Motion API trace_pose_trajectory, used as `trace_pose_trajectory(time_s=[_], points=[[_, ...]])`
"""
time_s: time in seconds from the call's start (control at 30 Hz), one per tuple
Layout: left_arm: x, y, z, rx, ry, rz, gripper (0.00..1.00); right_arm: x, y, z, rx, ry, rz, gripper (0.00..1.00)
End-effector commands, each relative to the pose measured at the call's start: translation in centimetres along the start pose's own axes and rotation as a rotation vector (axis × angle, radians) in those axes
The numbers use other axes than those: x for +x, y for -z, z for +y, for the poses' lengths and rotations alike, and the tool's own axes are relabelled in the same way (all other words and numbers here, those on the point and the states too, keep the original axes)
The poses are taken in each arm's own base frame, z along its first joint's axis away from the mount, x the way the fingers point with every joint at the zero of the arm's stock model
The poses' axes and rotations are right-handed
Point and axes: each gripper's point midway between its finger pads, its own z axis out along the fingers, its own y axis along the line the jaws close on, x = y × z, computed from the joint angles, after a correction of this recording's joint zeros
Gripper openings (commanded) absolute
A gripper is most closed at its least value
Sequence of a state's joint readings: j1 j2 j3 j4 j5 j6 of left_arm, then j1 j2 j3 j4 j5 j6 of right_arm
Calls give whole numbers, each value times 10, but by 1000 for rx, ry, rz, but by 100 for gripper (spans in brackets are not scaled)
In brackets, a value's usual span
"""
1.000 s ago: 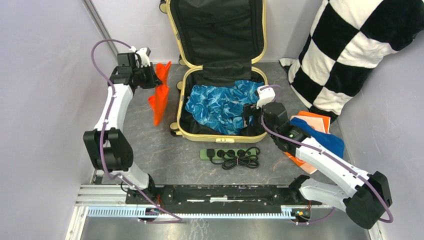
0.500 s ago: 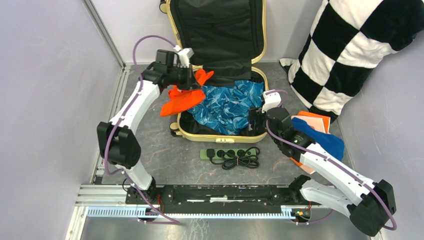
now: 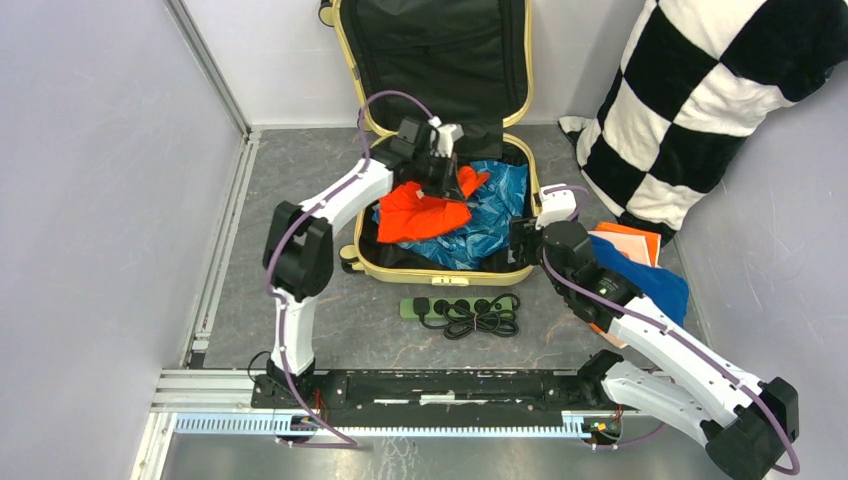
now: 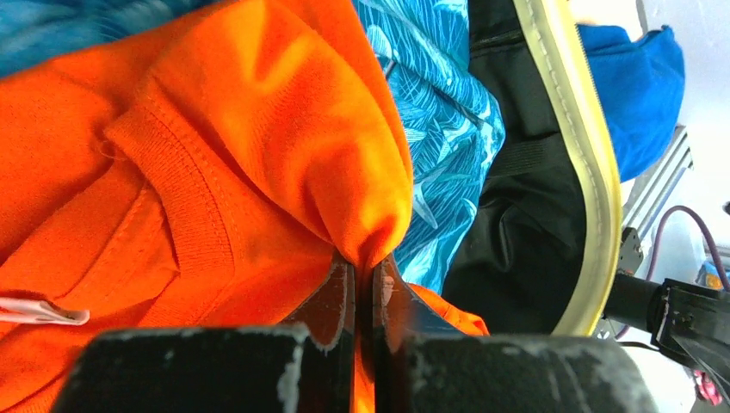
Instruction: Pack the luggage
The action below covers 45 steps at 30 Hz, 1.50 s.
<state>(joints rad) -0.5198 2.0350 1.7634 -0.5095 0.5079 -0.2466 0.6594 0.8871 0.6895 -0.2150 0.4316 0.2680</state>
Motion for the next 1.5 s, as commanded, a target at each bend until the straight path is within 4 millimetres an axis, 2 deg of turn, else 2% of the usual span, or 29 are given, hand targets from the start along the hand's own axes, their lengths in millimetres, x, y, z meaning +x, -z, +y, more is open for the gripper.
trace_pose_trajectory(time_s=[0.0,0.07,0.1,0.13,0.17,0.2,0.23,0.3,0.37,0.5,0.6,0.7,0.73,0.8,0.87,0.93,1.03,1.1,1.17,1.23,1.3,1.47], points=[[-13,-30,-40,113,9,-44,2,6,2,-15,68,-9,10,85],[-8,-40,-43,120,6,-34,2,7,2,-17,74,-7,13,85],[-5,-44,-43,116,2,-30,6,7,2,-17,76,-7,16,85],[-5,-45,-41,109,2,-31,19,7,1,-18,80,-2,21,85],[-5,-44,-39,99,1,-30,49,6,0,-18,79,1,24,85],[-5,-42,-37,88,-13,-33,84,6,-2,-18,80,5,32,86],[-6,-38,-33,71,-22,-35,98,5,-4,-17,76,8,38,86],[-13,-23,-31,54,-41,-60,100,3,-10,-14,68,13,58,87],[-25,0,-30,61,-49,-98,100,-2,-17,-8,44,6,66,87],[-57,69,-36,60,-106,-215,100,-26,-39,15,-34,-12,53,85],[-68,114,-27,7,-154,-280,100,-44,-67,38,-102,-17,60,79],[-66,146,-7,-108,-184,-307,100,-50,-105,64,-219,-72,94,66],[-61,154,-1,-136,-193,-306,100,-53,-118,67,-240,-101,102,63],[-48,171,14,-187,-197,-293,100,-37,-149,71,-279,-151,179,58],[-28,184,25,-207,-184,-264,100,-16,-174,65,-281,-191,246,54],[-3,190,33,-228,-200,-221,100,8,-193,54,-254,-212,299,50],[42,188,38,-231,-222,-171,100,38,-215,41,-211,-224,366,47],[62,184,41,-227,-235,-150,100,49,-225,39,-203,-229,399,46],[77,179,47,-236,-248,-117,100,51,-232,40,-201,-224,415,46],[86,176,52,-248,-263,-93,100,41,-234,42,-209,-225,395,47],[89,172,56,-256,-277,-81,100,22,-232,43,-219,-225,358,49],[76,166,55,-265,-305,-87,100,-28,-213,45,-239,-216,263,59]])
